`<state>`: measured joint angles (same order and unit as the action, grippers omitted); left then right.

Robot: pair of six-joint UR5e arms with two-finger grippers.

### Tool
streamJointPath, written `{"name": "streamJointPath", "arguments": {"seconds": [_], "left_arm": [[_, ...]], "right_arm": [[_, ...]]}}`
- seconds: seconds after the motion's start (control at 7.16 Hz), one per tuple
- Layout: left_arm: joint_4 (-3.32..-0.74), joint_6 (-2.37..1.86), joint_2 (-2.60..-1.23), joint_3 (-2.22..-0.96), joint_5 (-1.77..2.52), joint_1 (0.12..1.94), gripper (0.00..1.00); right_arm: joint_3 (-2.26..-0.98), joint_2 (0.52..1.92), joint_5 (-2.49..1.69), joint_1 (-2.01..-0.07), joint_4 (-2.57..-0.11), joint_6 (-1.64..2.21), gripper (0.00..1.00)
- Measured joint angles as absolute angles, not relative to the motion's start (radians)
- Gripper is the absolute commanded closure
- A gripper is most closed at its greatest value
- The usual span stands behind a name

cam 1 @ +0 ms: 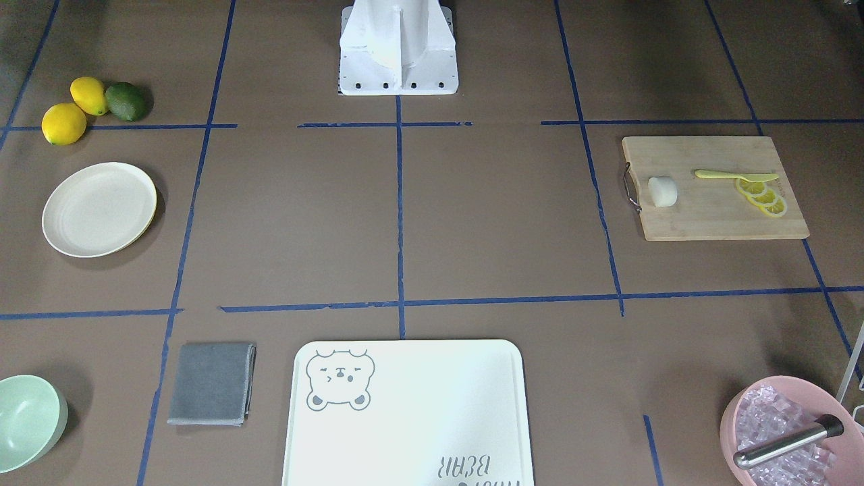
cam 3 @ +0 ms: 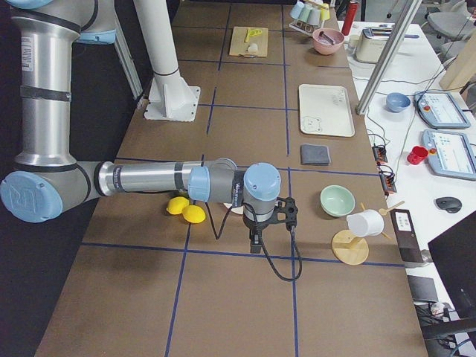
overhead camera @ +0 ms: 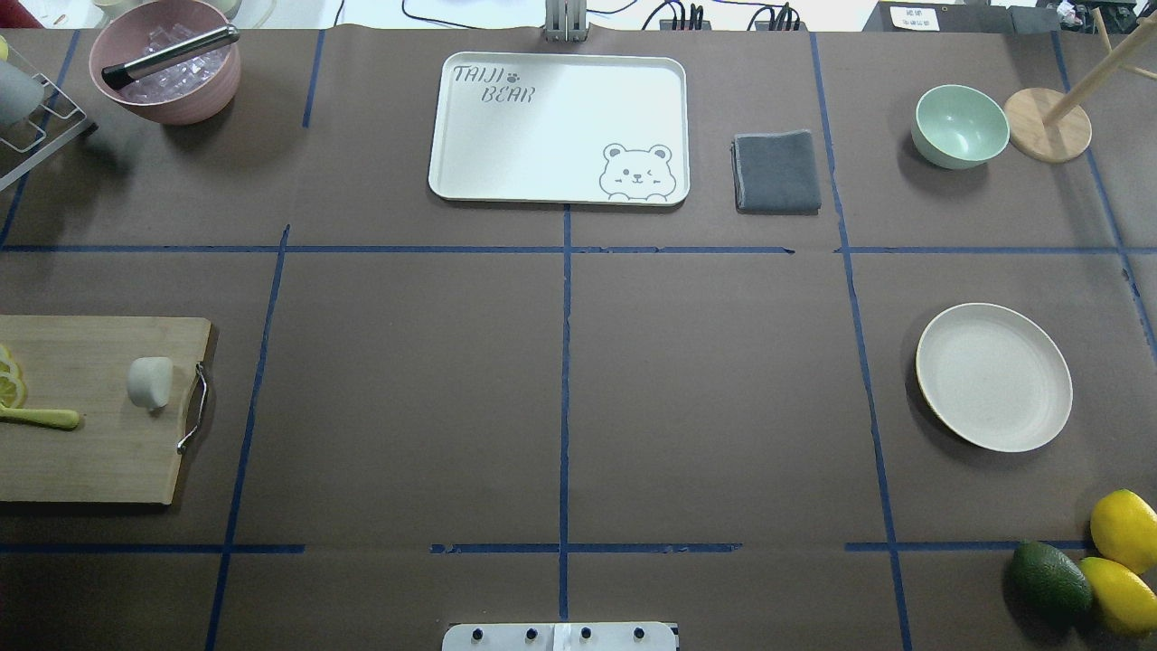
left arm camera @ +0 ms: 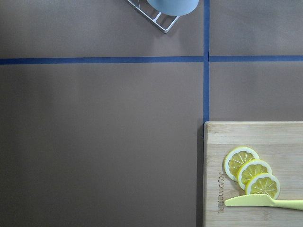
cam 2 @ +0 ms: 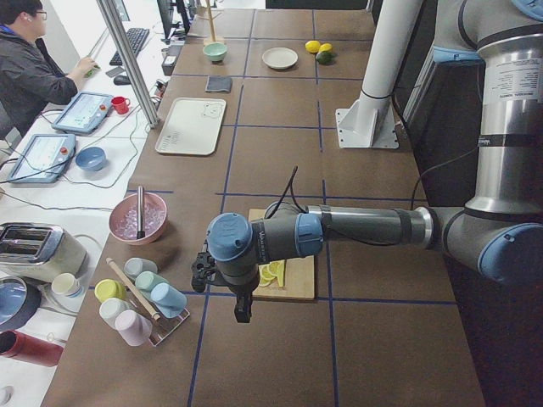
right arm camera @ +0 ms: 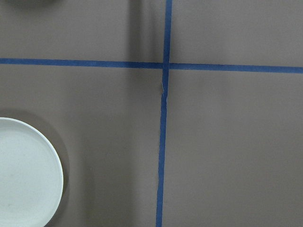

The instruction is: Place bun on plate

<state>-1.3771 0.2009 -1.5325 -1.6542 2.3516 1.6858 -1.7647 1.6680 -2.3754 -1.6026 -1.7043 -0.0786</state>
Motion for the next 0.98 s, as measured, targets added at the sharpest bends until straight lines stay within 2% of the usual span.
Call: {"name": "streamJointPath", "arguments": {"seconds": [0.98], "left_arm": [[-1.380, 0.205, -1.532, -1.667, 2.355, 1.686, 0.00]], "right_arm": [[-1.778, 1.619, -2.374, -1.591, -1.700, -0.023, 0.01]]}}
